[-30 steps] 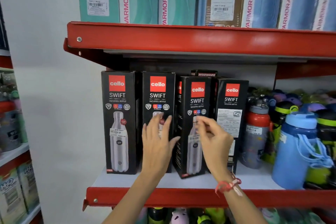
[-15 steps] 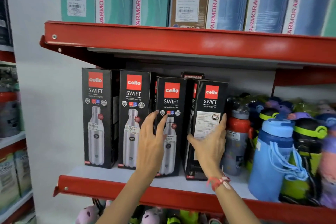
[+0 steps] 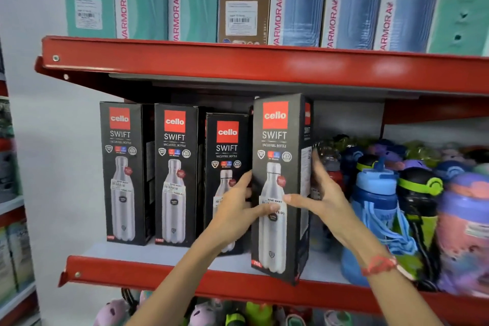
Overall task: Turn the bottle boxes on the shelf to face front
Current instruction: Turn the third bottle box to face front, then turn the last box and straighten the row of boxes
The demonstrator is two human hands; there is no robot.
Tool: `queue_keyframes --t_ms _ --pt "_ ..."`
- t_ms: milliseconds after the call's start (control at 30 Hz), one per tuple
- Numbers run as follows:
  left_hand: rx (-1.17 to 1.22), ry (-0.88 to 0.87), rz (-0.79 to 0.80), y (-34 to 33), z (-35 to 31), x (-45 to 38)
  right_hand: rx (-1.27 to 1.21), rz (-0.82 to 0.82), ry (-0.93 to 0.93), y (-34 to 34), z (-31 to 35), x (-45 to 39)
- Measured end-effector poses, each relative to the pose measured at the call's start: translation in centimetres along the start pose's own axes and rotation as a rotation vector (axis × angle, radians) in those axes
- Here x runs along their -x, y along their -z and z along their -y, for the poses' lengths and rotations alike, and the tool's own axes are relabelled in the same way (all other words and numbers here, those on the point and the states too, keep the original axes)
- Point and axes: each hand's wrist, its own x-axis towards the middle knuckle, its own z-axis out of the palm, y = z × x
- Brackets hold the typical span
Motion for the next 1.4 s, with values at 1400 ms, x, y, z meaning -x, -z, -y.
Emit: queue_keyframes --t_ms 1400 --pt "-0.411 0.231 -0.542 24.4 11.3 8.3 0.237 0.013 -0.209 -32.6 -1.2 -2.0"
